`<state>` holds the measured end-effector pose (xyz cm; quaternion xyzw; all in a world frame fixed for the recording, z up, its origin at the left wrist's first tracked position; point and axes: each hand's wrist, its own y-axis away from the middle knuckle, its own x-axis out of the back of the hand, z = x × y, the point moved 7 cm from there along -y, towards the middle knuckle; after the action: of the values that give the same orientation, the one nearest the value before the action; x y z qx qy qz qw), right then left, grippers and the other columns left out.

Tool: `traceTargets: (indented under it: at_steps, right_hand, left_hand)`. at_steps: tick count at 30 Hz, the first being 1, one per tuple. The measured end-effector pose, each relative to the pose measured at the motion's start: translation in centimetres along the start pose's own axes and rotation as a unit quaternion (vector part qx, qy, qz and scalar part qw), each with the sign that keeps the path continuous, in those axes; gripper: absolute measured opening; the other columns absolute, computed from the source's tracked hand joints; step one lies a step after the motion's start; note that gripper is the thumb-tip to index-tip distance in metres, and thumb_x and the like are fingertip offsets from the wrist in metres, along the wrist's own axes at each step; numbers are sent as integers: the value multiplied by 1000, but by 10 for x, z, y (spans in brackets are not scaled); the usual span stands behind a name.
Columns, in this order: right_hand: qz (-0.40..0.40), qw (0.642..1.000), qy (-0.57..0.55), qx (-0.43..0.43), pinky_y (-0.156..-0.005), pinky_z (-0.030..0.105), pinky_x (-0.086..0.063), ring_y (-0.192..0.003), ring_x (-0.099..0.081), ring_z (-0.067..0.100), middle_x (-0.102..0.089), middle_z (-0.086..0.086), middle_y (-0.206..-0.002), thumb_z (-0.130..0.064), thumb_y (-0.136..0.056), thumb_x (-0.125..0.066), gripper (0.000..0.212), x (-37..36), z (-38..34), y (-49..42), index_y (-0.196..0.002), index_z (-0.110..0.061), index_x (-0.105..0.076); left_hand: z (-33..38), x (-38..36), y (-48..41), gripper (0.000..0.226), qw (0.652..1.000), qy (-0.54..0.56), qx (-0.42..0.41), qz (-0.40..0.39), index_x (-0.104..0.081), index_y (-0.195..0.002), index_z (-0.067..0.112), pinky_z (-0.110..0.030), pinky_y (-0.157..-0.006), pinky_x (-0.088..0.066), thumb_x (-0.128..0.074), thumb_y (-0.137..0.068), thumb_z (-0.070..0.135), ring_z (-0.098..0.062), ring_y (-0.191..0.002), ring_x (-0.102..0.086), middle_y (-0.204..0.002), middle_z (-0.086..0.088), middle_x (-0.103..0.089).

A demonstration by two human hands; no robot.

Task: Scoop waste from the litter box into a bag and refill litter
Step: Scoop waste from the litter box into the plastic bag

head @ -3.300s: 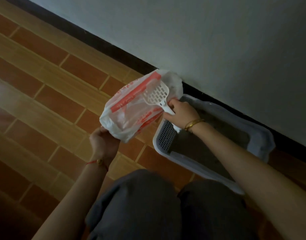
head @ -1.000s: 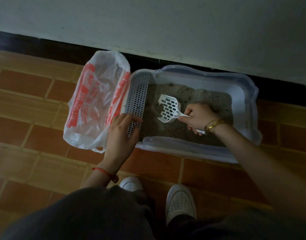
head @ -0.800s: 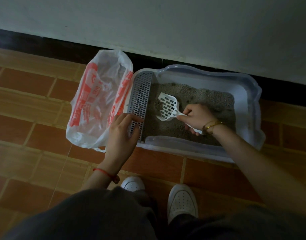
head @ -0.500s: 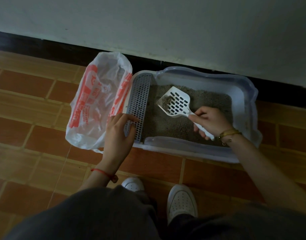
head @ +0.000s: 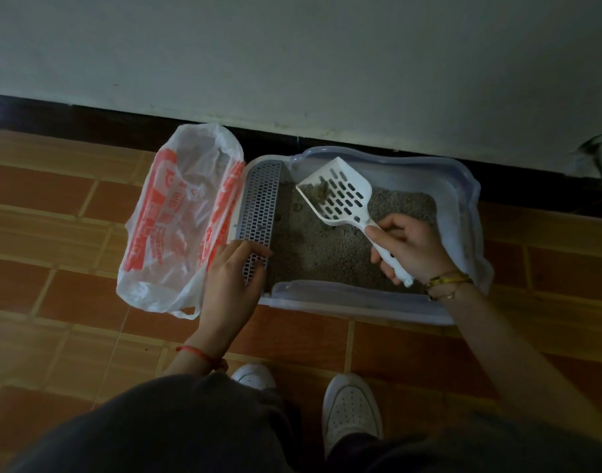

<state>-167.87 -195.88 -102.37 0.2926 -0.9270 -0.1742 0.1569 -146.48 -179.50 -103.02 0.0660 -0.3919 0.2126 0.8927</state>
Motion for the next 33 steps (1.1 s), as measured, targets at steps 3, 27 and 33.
traceTargets:
  at_steps: [3, 27, 33]
  right_hand:
    - [-7, 1000, 18, 13, -38, 24, -39, -39, -47, 21, -62, 16, -65, -24, -93, -60, 20, -3, -6, 0, -92, -4, -57]
    - [-151, 956, 215, 128, -37, 21, -41, -37, -53, 9, -66, 5, -63, -26, -90, -61, 16, -163, -70, -70, -90, -10, -57]
    - [-97, 819, 456, 334, -49, 21, -37, -57, -57, 11, -61, -6, -71, -31, -91, -56, 15, -188, -98, -63, -102, -22, -55]
  left_hand:
    - [-2, 4, 1, 24, 1000, -1, 0, 12, -64, -104, 18, -46, -86, -51, -45, -91, 23, -21, -107, -56, -112, -3, -63]
    - [-108, 99, 35, 41, 945, -116, 271, 140, -62, -123, 20, -55, -106, -34, -63, -85, 5, -39, -134, -31, -147, -14, -39]
    - [-110, 90, 35, 61, 950, -105, 269, 117, -43, -146, 15, -42, -109, -33, -59, -88, 2, -31, -135, -33, -151, -9, -40]
